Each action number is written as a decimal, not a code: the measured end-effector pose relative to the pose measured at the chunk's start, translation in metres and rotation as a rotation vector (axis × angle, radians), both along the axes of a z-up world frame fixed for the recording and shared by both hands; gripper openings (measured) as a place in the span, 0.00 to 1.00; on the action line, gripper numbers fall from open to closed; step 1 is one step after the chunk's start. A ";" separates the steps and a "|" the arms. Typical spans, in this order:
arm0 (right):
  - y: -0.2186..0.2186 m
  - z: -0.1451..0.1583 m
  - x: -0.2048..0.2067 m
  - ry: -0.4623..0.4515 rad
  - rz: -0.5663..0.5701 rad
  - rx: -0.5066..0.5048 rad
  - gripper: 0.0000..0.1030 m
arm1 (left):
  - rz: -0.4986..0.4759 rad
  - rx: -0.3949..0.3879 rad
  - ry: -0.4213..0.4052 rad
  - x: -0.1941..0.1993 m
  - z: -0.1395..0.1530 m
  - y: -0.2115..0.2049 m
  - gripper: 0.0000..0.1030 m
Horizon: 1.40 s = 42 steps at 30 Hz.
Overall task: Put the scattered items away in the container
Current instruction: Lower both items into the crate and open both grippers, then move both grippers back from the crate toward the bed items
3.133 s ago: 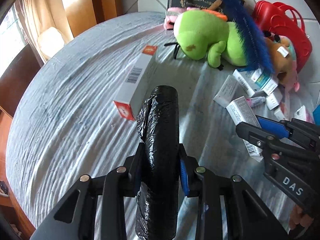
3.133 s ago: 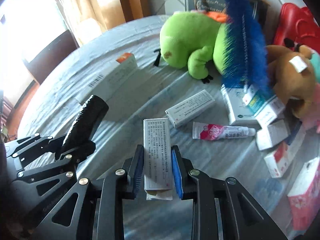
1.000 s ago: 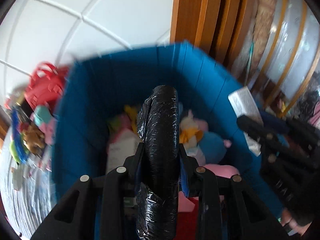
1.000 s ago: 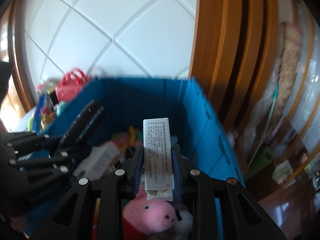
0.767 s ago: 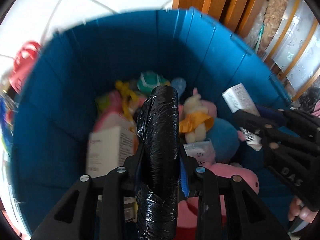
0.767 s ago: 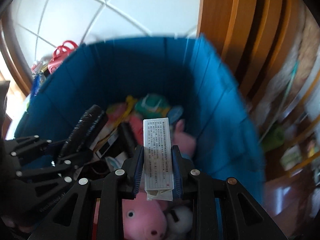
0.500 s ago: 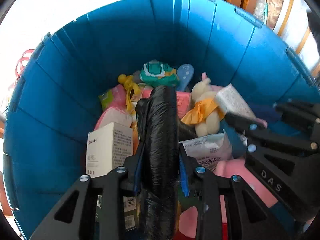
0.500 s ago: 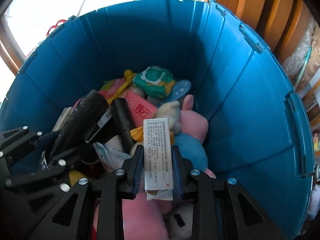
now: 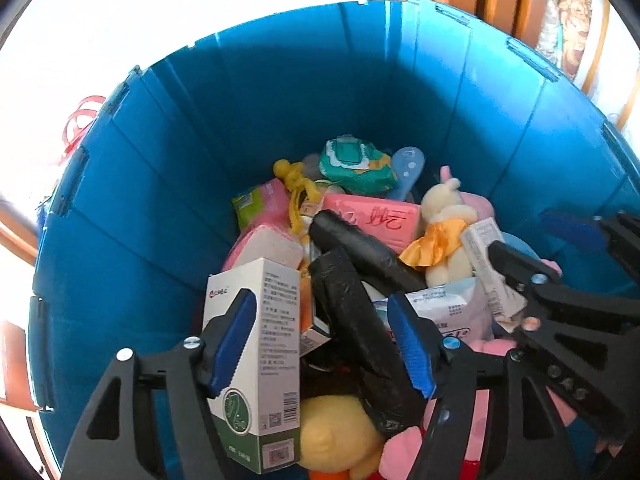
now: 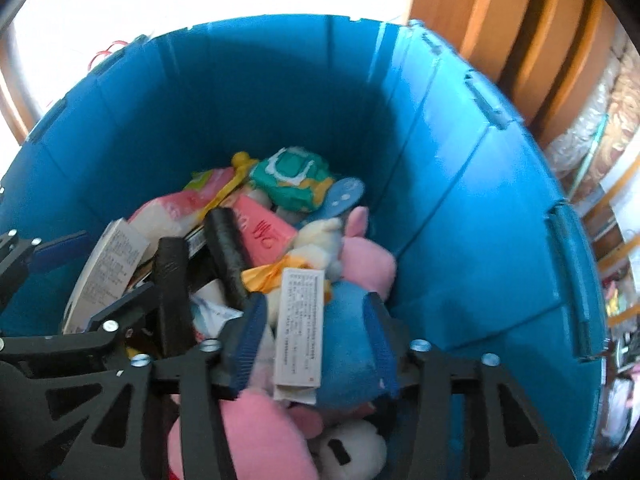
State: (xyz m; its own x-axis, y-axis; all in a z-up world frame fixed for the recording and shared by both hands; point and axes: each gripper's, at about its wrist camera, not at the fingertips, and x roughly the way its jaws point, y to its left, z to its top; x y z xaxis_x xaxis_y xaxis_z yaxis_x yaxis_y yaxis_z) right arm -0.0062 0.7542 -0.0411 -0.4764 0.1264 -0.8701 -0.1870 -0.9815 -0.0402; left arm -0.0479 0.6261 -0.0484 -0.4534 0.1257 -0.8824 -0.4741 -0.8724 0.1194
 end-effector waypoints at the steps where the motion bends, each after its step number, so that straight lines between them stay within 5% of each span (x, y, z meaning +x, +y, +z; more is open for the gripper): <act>1: 0.003 0.001 0.000 0.009 -0.005 -0.017 0.62 | 0.016 -0.010 0.002 -0.002 -0.001 -0.001 0.65; 3: 0.007 0.003 0.001 0.028 -0.013 -0.045 0.90 | 0.055 -0.016 -0.007 -0.009 -0.004 -0.007 0.65; 9: 0.006 0.007 0.002 0.051 0.009 -0.079 1.00 | 0.086 0.015 -0.020 -0.015 -0.002 -0.017 0.65; 13: 0.006 0.013 0.004 0.084 0.010 -0.079 1.00 | 0.094 -0.001 0.055 -0.010 0.007 -0.020 0.65; 16: 0.009 0.020 0.008 0.126 0.010 -0.100 1.00 | 0.130 -0.038 0.203 0.001 0.026 -0.027 0.66; 21: 0.013 0.038 0.015 0.184 0.031 -0.230 1.00 | 0.171 0.097 0.254 0.030 0.076 -0.065 0.79; 25: 0.005 0.058 0.031 0.221 0.027 -0.384 1.00 | 0.153 0.114 0.381 0.064 0.121 -0.093 0.82; 28: -0.020 0.080 0.049 0.276 0.066 -0.385 1.00 | 0.153 0.177 0.429 0.087 0.145 -0.120 0.93; 33: -0.072 0.111 0.076 0.350 0.121 -0.352 1.00 | 0.200 0.207 0.566 0.122 0.164 -0.178 0.95; 42: -0.208 0.151 0.093 0.425 0.228 -0.308 1.00 | 0.223 0.292 0.595 0.146 0.169 -0.321 0.99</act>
State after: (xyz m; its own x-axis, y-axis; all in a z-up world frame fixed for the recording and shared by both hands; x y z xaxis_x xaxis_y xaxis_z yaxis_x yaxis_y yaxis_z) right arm 0.0871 0.5458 0.1096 -0.7778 -0.2499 -0.5767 0.0937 -0.9534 0.2868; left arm 0.0983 0.3047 0.1203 -0.8919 0.1680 -0.4199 -0.2072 -0.9771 0.0491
